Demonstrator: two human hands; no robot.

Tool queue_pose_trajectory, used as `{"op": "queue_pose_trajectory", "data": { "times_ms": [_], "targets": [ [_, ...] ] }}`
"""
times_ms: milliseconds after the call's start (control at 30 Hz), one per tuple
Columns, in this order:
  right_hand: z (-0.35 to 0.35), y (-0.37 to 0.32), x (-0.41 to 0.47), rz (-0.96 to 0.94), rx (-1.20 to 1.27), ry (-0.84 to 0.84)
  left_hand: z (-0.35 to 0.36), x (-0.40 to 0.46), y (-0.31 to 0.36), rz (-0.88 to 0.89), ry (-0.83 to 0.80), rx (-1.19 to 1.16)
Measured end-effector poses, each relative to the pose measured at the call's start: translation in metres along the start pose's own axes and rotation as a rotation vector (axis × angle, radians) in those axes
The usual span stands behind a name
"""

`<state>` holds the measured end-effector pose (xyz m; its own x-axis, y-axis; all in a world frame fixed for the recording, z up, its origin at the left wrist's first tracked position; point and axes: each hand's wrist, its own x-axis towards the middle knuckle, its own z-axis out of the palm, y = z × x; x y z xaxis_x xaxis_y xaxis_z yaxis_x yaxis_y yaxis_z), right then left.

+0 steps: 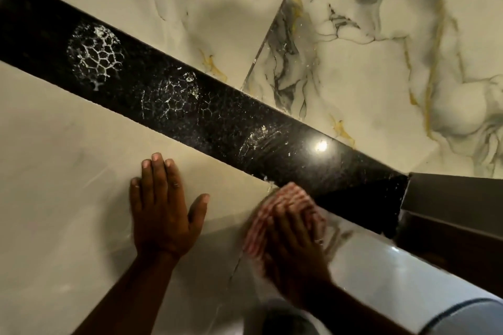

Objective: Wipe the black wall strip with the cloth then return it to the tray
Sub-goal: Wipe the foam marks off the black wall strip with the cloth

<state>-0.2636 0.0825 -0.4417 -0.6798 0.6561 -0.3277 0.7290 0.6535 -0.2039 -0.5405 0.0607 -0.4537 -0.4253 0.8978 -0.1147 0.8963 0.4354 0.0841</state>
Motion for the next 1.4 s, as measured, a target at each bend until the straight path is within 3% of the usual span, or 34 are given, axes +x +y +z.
{"op": "queue_pose_trajectory", "data": {
  "times_ms": [167, 300, 433, 600, 700, 767, 933, 1100, 1200, 1400],
  "targets": [
    [-0.038, -0.001, 0.1, -0.143, -0.011, 0.115, -0.002, 0.0, -0.002, -0.004, -0.002, 0.022],
    [-0.067, 0.055, 0.146, 0.083, -0.012, 0.088, -0.006, 0.01, -0.019, 0.003, -0.029, 0.006],
    [-0.064, 0.111, 0.099, 0.403, 0.045, 0.146, -0.019, 0.034, -0.064, -0.099, -0.059, 0.0],
    [-0.038, 0.029, 0.06, 0.231, 0.029, 0.106, -0.024, 0.049, -0.083, -0.094, -0.079, 0.006],
    [-0.039, -0.026, 0.113, -0.094, -0.008, 0.066, -0.025, 0.049, -0.085, -0.099, -0.057, -0.009],
    [-0.051, -0.028, 0.154, -0.16, -0.029, 0.028, -0.024, 0.046, -0.085, -0.095, -0.067, -0.013],
    [-0.076, 0.027, 0.199, 0.011, -0.073, 0.064, -0.024, 0.047, -0.09, -0.166, -0.055, -0.036],
    [-0.074, 0.035, 0.157, 0.26, -0.005, 0.049, -0.028, 0.06, -0.102, -0.201, -0.056, -0.034],
    [-0.057, -0.005, 0.129, 0.2, -0.01, 0.01, -0.027, 0.06, -0.102, -0.186, -0.062, -0.014],
    [-0.055, -0.033, 0.174, 0.028, -0.053, 0.01, -0.029, 0.057, -0.104, -0.165, -0.054, 0.012]
  ]
}}
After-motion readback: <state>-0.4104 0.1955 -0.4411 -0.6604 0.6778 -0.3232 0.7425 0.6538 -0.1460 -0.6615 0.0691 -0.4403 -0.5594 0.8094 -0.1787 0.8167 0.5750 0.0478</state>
